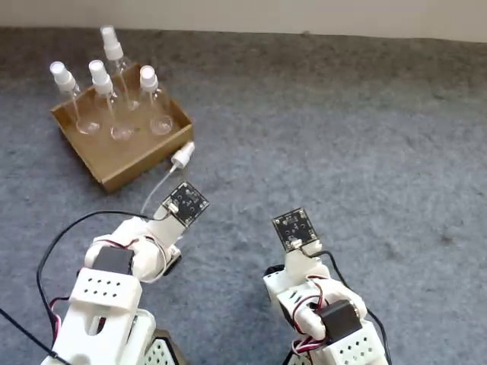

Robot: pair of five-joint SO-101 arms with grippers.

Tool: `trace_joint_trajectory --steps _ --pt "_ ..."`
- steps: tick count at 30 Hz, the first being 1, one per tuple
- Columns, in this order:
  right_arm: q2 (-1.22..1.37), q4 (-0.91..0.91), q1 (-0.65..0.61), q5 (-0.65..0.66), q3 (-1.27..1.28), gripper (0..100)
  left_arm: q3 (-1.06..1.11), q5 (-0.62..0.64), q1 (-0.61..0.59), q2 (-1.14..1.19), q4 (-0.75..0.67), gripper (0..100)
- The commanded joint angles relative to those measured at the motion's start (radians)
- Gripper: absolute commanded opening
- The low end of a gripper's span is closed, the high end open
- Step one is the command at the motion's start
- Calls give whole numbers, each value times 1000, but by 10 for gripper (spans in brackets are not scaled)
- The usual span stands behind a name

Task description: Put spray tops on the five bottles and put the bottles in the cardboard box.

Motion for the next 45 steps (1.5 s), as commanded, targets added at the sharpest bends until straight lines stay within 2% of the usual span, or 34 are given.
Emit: trace_joint_trajectory --steps 1,8,15,20,27,36,45 --pt "-13 2 13 11 140 9 30 -11 -12 -18 -15 126" --pt "-13 2 13 11 140 9 27 -11 -21 -18 15 258" --pt "-13 2 13 11 140 9 -252 -5 -19 -10 315 269" --pt "-13 2 13 11 140 9 -389 -3 -13 -7 416 269" --pt "-13 2 13 11 140 9 -432 38 -12 41 419 270" --pt "-13 2 13 11 140 9 -593 37 -10 410 410 267" --pt "-13 2 13 11 140 9 -596 37 90 630 259 267"
